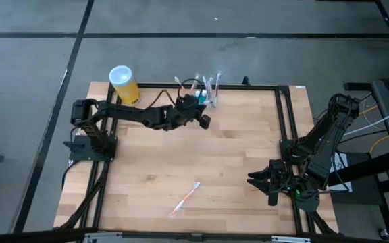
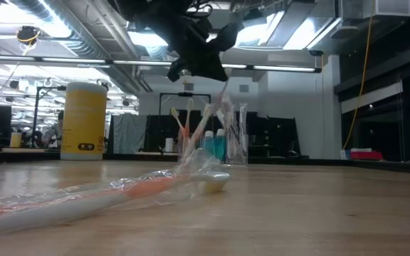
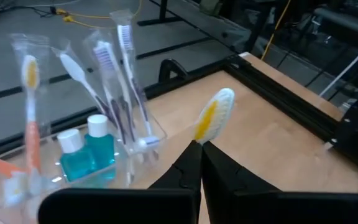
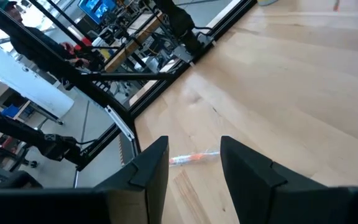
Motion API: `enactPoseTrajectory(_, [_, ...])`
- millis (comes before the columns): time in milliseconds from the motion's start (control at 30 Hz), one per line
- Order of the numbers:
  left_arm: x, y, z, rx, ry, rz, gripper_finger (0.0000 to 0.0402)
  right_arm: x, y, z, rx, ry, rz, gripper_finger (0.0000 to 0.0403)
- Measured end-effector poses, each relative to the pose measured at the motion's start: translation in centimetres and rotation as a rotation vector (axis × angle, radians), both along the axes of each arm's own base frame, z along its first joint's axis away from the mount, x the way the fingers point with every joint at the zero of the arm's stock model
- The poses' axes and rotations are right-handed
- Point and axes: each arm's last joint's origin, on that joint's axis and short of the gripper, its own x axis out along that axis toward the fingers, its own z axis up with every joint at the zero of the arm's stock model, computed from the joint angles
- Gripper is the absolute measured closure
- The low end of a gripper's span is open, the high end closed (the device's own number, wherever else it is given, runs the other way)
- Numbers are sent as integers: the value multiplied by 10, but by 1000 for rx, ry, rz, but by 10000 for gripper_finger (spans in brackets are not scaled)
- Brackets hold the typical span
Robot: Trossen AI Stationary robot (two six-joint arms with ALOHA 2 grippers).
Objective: Pick & Place toothbrushing station
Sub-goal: Put the orange toothbrush into the left section of the transparent organizer
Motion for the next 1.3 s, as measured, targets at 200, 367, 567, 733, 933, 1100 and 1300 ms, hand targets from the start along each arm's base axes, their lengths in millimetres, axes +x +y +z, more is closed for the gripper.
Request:
enactPoseTrajectory(200, [-3,13,0,37,30,50,401,0,0,0,8,-9,-13,254])
enactPoseTrajectory(367, [-6,31,2,61,27,99,401,0,-1,0,12,-7,-16,254])
enactPoseTrajectory(567, [-13,53,5,90,35,151,401,0,-1,-1,25,-10,-28,254])
enactPoseTrajectory(733, [-23,73,12,122,50,190,400,0,-2,0,23,-19,-39,254])
enactPoseTrajectory(933, [-31,96,16,144,38,189,400,0,-2,0,24,-20,-42,254])
enactPoseTrajectory(1100, [-37,111,17,142,31,197,400,-1,-2,-1,43,-17,-51,254])
enactPoseTrajectory(1300, [-42,117,11,111,94,175,400,-1,-3,-1,41,-32,-74,254])
